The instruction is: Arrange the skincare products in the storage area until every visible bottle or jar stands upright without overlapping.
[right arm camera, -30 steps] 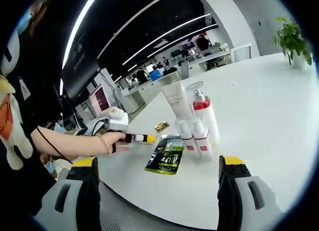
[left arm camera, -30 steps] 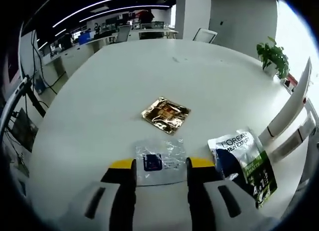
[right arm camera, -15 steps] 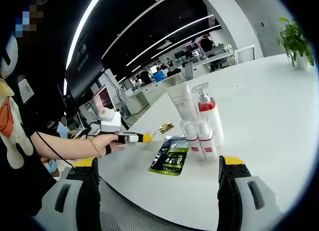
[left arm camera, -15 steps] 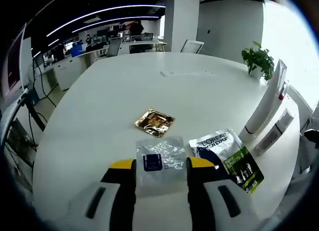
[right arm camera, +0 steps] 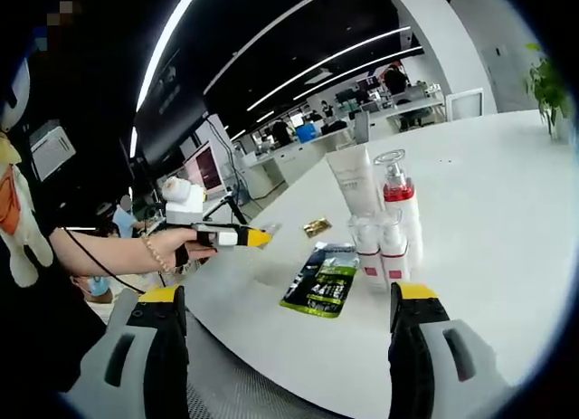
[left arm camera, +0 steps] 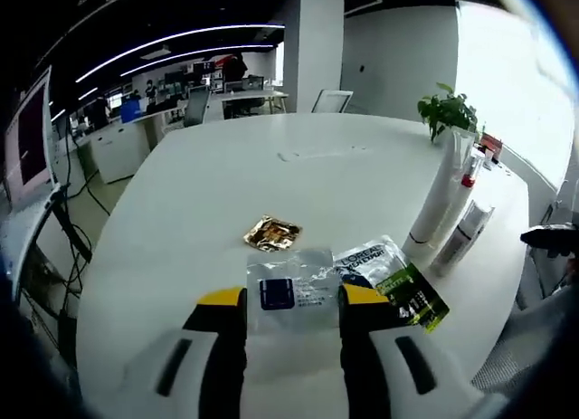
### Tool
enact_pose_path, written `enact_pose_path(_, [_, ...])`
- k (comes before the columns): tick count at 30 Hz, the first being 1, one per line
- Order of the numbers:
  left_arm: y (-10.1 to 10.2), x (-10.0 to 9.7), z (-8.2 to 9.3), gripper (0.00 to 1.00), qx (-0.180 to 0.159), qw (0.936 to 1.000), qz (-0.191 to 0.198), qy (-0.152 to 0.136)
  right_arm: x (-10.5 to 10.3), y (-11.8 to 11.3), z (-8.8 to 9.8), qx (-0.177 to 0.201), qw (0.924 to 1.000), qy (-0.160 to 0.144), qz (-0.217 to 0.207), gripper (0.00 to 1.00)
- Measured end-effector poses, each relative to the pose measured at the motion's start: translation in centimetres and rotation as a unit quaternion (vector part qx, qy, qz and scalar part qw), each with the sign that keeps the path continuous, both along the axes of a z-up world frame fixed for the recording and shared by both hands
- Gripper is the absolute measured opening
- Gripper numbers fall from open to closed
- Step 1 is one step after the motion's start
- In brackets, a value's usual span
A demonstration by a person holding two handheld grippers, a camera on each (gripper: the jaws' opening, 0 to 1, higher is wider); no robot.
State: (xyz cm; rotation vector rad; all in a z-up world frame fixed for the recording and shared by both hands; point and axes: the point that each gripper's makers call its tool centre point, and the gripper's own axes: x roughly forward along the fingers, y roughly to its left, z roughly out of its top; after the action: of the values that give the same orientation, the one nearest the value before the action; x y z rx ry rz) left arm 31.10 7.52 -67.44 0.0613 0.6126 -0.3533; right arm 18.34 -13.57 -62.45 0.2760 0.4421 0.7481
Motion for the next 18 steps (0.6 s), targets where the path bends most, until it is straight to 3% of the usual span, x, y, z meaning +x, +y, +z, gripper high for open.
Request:
enact_pose_path(5, [-0.8, -1.3, 2.3, 0.34, 0.0, 0.9993, -0.031, -0.021, -0.5, 1.0, 0.3, 0.013, 0.9995, 0.008, 0.028, 0.9])
enact_pose_path(7, [-1.1, -1.8, 3.4, 0.34, -0.002, 0.9985, -0.043, -0.033, -0.7, 1.8, 1.9, 0.053, 0.9977, -0.003, 0.042, 0.85])
enact_pose_path(10, [-1.9, -2.4, 4.7, 0.34, -0.006, 0.9971, -0.056, -0.051, -0.2, 2.0, 2.9, 0.07, 0.997, -0.006, 0.034, 0.73])
enact_pose_path(14, [-2.8, -3.2, 6.0, 0.34, -0.011, 0.9955, -0.069, -0.065, -0.1, 2.9, 2.7, 0.062, 0.9968, 0.001, 0.052, 0.65])
enact_pose_path(18, [-3.6, -4.0, 7.1, 0.34, -0.004, 0.993, -0.088, -0.079, 0.2, 3.7, 3.3, 0.083, 0.9945, 0.008, 0.064, 0.58])
